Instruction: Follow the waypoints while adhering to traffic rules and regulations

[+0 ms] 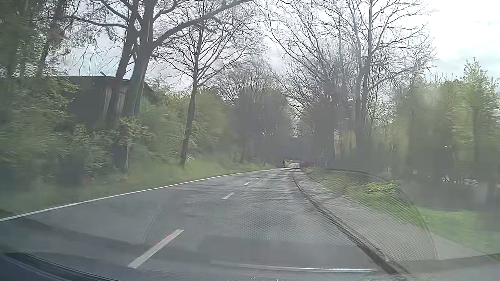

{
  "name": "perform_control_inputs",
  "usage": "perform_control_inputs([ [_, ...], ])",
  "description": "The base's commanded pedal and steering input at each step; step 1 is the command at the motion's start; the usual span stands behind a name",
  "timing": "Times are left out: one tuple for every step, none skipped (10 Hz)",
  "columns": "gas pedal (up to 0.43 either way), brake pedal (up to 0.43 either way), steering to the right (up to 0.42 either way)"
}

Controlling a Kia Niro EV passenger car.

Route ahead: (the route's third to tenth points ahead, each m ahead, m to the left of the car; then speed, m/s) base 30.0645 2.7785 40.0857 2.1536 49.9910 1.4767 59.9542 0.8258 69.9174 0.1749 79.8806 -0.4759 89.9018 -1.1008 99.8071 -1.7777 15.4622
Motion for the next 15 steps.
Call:
perform_control_inputs([
  [0.189, 0.0, 0.004],
  [0.189, 0.0, 0.004],
  [0.189, 0.0, 0.005],
  [0.189, 0.0, 0.006],
  [0.189, 0.0, 0.008],
  [0.189, 0.0, 0.009],
  [0.189, 0.0, 0.009],
  [0.189, 0.0, 0.011],
  [0.189, 0.0, 0.012],
  [0.189, 0.0, 0.012],
  [0.189, 0.0, 0.012],
  [0.189, 0.0, 0.012],
  [0.189, 0.0, 0.011],
  [0.197, 0.0, 0.01],
  [0.197, 0.0, 0.01],
])
